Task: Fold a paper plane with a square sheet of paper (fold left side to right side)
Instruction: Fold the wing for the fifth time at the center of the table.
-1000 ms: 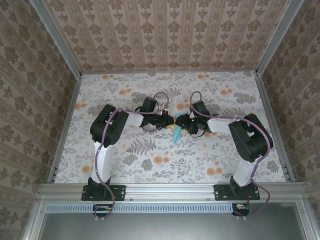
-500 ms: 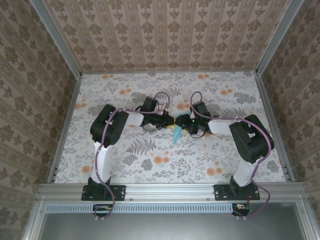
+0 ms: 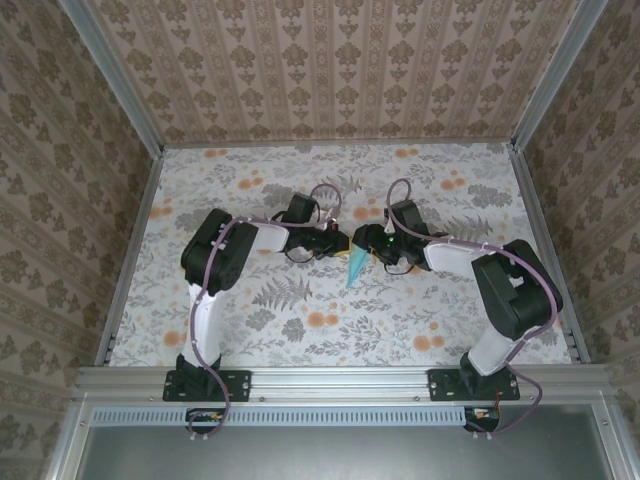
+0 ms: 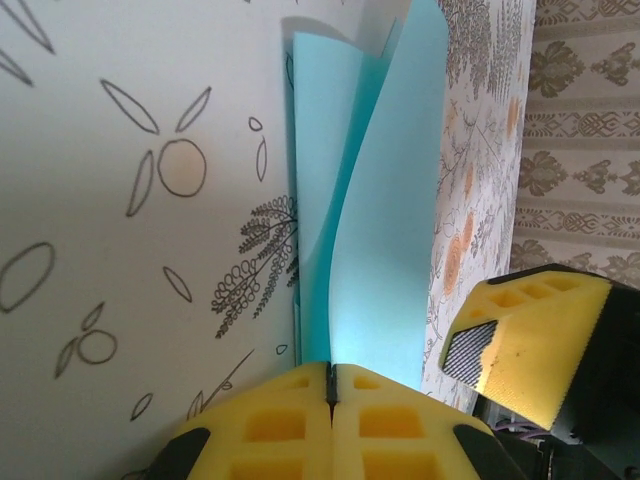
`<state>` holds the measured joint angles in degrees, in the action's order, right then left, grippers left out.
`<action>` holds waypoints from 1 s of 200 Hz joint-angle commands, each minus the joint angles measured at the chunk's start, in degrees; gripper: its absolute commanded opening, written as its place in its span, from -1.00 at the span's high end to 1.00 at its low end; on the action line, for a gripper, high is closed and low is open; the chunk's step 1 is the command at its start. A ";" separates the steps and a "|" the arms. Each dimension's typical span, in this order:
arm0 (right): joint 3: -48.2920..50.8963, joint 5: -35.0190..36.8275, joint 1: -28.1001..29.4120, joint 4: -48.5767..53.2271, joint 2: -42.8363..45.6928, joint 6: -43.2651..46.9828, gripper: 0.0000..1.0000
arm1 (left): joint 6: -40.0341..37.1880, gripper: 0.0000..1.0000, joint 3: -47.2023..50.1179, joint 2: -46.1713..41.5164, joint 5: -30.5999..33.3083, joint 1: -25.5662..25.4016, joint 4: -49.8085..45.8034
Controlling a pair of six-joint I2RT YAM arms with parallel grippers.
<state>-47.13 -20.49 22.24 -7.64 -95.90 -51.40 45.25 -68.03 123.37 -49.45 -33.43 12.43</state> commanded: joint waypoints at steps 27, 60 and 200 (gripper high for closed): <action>0.44 0.21 -1.88 1.37 -0.14 0.95 -0.26 | -2.29 1.00 -0.68 0.77 0.41 -2.39 -5.51; -1.47 -1.38 -3.01 0.26 -3.00 0.91 -0.26 | -2.53 1.00 -1.04 0.47 0.57 -2.49 -5.65; -2.34 -2.40 -4.58 0.31 -3.50 1.07 -0.26 | -2.27 1.00 -1.24 0.74 1.88 -2.43 -6.27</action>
<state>-47.94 -21.30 17.61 -6.17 -97.91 -49.67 44.49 -69.21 123.37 -48.82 -34.89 9.80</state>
